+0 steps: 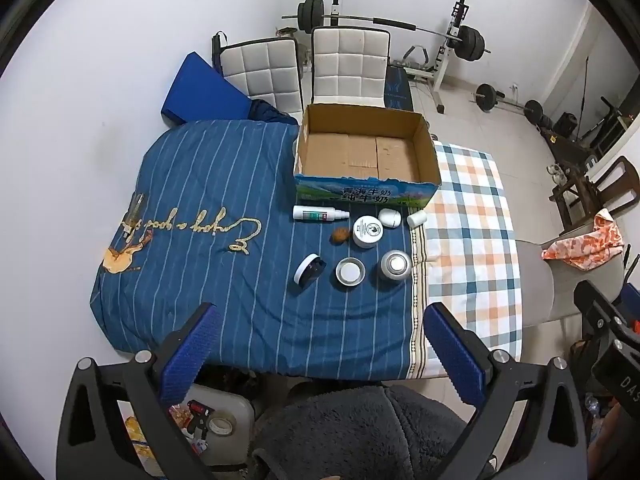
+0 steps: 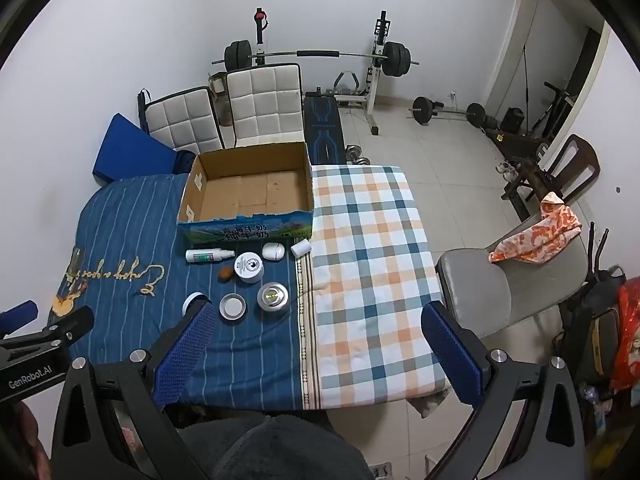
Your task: Organize rigid objects
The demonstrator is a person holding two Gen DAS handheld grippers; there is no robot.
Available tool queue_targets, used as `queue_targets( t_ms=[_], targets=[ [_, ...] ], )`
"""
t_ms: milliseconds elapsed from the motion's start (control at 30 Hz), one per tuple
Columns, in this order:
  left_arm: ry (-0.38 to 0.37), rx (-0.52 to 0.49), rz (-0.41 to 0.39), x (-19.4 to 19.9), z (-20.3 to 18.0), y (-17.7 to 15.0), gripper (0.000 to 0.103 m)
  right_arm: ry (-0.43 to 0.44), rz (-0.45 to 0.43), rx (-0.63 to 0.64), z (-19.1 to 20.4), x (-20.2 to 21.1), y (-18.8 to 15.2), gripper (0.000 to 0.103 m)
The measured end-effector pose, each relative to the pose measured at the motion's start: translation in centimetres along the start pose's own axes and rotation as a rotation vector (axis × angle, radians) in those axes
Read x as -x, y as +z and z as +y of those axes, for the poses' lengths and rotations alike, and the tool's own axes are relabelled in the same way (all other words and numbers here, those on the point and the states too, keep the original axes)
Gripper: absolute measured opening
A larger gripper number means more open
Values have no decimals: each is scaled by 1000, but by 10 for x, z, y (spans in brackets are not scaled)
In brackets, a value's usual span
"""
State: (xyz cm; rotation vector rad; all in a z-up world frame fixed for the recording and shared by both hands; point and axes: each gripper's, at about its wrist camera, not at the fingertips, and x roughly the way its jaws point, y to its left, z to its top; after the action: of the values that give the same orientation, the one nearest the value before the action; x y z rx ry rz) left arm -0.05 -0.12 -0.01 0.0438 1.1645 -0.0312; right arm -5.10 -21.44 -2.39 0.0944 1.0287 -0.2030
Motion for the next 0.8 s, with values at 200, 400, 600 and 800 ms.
queue_targets(
  t_ms=[200, 400, 600, 800],
  targets=[
    [-21, 6, 6, 3, 0, -3, 103, -9, 0, 7, -6, 5, -6, 103],
    [-27, 7, 10, 5, 0, -6, 103, -11, 17, 12, 0, -4, -3, 103],
    [-32, 15, 1, 6, -1, -11, 103, -12, 9, 5, -2, -3, -6, 103],
    [-42, 18, 3, 7, -2, -11, 103, -10, 3, 3, -6, 1, -9, 103]
  ],
)
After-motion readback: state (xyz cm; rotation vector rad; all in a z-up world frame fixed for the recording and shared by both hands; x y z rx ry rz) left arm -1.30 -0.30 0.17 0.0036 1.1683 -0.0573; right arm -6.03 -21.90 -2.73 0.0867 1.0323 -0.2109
